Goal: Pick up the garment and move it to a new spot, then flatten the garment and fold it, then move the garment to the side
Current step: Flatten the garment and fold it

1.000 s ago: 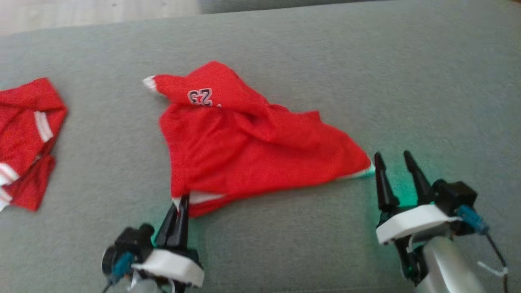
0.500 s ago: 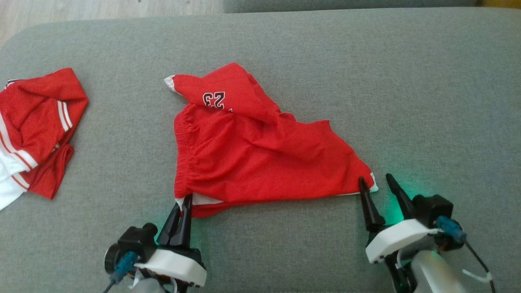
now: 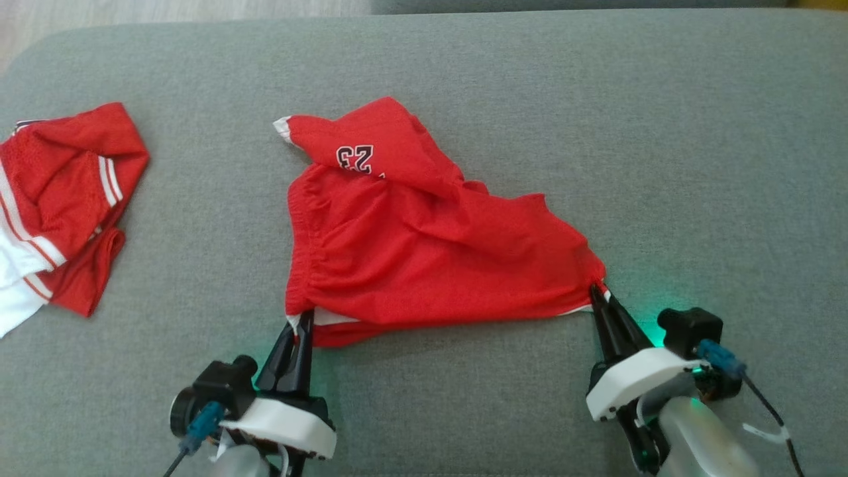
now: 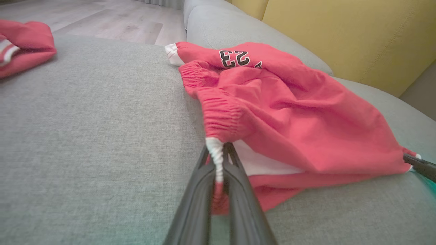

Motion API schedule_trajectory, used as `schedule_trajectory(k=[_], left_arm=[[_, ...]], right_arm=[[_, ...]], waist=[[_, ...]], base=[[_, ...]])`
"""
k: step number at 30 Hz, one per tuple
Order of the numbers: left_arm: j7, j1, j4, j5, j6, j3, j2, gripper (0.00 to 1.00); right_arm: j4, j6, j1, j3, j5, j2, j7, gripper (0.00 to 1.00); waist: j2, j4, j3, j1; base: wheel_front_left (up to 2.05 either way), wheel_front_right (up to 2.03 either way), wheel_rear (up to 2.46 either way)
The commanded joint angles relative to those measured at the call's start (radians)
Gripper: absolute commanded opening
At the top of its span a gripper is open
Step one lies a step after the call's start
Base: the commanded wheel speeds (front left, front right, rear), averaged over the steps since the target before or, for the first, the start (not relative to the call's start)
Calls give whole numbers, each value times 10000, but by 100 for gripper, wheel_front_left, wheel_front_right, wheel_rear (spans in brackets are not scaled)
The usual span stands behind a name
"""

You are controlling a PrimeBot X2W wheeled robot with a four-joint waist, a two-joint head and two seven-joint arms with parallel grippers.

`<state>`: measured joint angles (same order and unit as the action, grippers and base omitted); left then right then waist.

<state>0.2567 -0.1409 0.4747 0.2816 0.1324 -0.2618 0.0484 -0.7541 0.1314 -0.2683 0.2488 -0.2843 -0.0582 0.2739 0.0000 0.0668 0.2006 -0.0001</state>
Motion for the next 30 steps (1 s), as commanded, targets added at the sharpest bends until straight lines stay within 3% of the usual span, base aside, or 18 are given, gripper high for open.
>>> schedule_trajectory(k=[1, 9, 14, 15, 19, 26, 30], left_arm=[[51, -294, -273, -50, -18, 301, 32, 0], [51, -711, -1528, -134, -18, 652, 459, 0], [51, -2014, -2569, -155, -18, 251, 1497, 0], [51, -2710, -2892, -125, -17, 6, 1980, 0], [51, -4089, -3312, 445, -17, -348, 2677, 0], [-97, -5798, -3078, 1460, -17, -1090, 3487, 0], [-266, -6379, -2709, 1757, -17, -1290, 3538, 0]], right_arm=[[11, -7, 95, 292, -164, 80, -121, 0], [2360, -7, -20, -349, -1335, 80, -121, 0], [3959, -7, -889, -218, -2709, 79, -121, 0], [4463, -7, -1336, -214, -3098, 78, -121, 0], [5325, -7, -2328, -165, -4099, -85, -121, 0], [5829, -7, -3928, -89, -4992, -627, -531, 0], [5513, -7, -4720, -209, -4931, -619, -788, 0]], waist=[[0, 34, -15, 1], [0, -205, -850, 1], [0, -498, -1683, 1], [0, -587, -1926, 1], [0, -711, -2187, 1], [0, -810, -1983, 1], [0, -835, -1378, 1]], base=[[0, 0, 0], [0, 0, 0], [0, 0, 0], [0, 0, 0], [0, 0, 0], [0, 0, 0], [0, 0, 0]])
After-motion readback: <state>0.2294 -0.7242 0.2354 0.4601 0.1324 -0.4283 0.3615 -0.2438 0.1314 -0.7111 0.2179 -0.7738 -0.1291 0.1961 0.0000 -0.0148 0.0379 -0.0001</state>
